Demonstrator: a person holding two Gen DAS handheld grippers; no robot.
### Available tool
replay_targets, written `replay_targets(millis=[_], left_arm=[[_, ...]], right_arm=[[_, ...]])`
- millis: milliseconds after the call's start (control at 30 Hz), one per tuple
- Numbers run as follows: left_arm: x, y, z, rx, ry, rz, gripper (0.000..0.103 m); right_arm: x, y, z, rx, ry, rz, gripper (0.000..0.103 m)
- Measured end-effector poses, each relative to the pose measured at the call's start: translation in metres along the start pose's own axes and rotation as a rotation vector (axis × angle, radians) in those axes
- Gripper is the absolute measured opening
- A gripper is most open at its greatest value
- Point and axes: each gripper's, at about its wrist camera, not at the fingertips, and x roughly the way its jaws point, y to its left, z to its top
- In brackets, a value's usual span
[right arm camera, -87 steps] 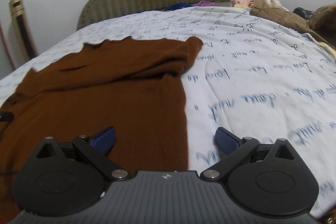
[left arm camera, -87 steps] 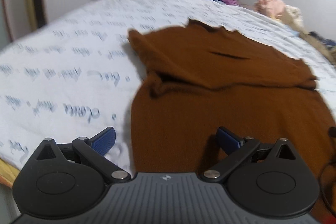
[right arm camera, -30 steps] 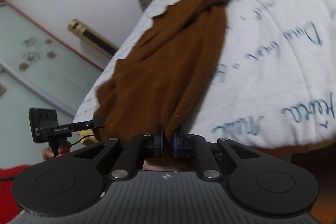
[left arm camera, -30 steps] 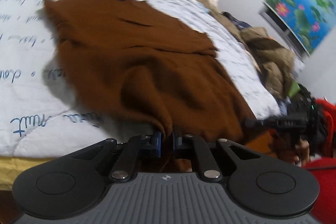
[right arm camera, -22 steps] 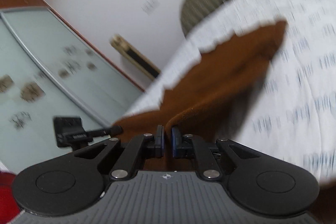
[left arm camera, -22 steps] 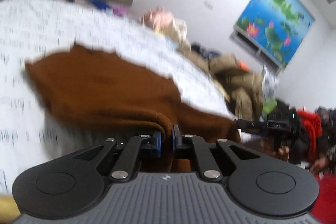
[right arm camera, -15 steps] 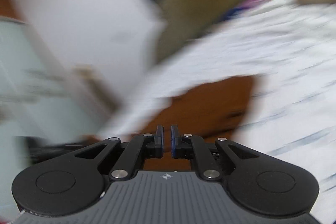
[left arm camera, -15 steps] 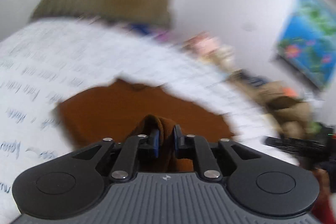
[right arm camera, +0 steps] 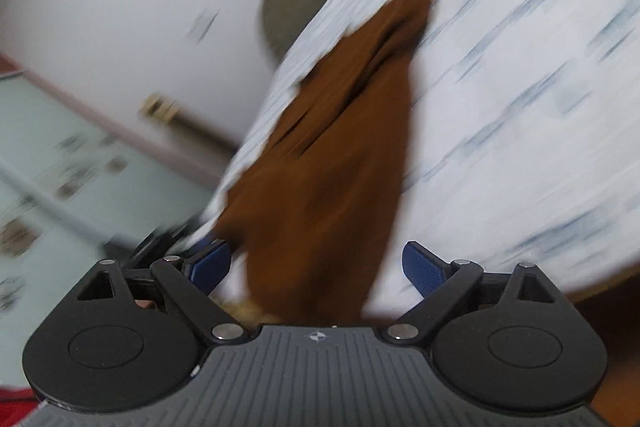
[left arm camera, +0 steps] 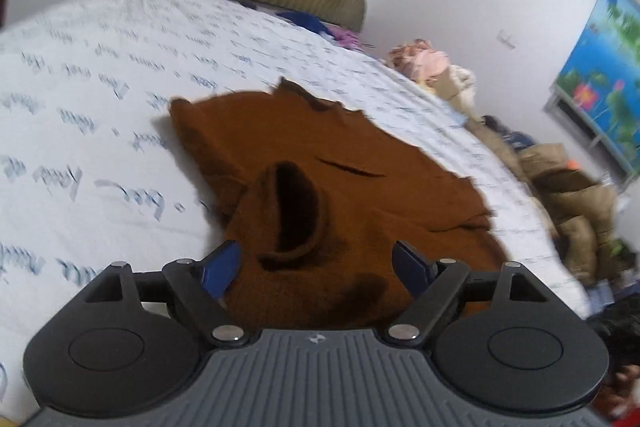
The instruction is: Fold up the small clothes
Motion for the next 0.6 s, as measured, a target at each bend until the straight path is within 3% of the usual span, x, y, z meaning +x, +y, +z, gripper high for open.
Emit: replay_targets(millis=[67, 100, 133, 167, 200, 233, 333, 500, 567, 600], left_arm=[[0.004, 0.0, -0.002, 0.029, 0.045, -0.052, 0.084], [0.006, 0.0, -0.005, 0.046, 0.091, -0.079, 0.082], [0.01, -0.005, -0.008, 0.067, 0.132, -0.072, 0.081], [0.013, -0.008, -0.01, 0.102, 0.16, -0.058, 0.054], [0.013, -0.014, -0.012, 0.142, 0.193, -0.042, 0.019], [0.011, -0.016, -0.014, 0.147, 0.219, -0.036, 0.015], [-0.009, -0.014, -0.011, 0.09, 0.206, -0.094, 0.01], [-0.042, -0.033, 0.008, 0.072, 0.063, -0.234, 0.009], [-0.038, -0.043, 0.019, 0.083, 0.004, -0.22, 0.01], [-0.03, -0.047, 0.024, 0.095, -0.025, -0.175, 0.01]], right_arm=[[0.02, 0.014, -0.009, -0.051, 0.047, -0.011, 0.081], [0.027, 0.019, -0.008, -0.068, 0.05, -0.016, 0.067], [0.03, 0.022, -0.005, -0.064, 0.053, -0.016, 0.031], [0.033, 0.02, -0.001, -0.04, 0.061, -0.008, 0.016], [0.03, 0.021, 0.001, -0.027, 0.056, -0.003, 0.014], [0.025, 0.025, 0.003, -0.044, 0.046, -0.008, 0.014], [0.008, 0.038, 0.01, -0.09, 0.012, 0.003, 0.014], [-0.02, 0.056, 0.049, -0.15, -0.124, 0.038, 0.014], [-0.018, 0.053, 0.069, -0.178, -0.183, -0.01, 0.014], [-0.016, 0.048, 0.079, -0.177, -0.211, -0.045, 0.014]])
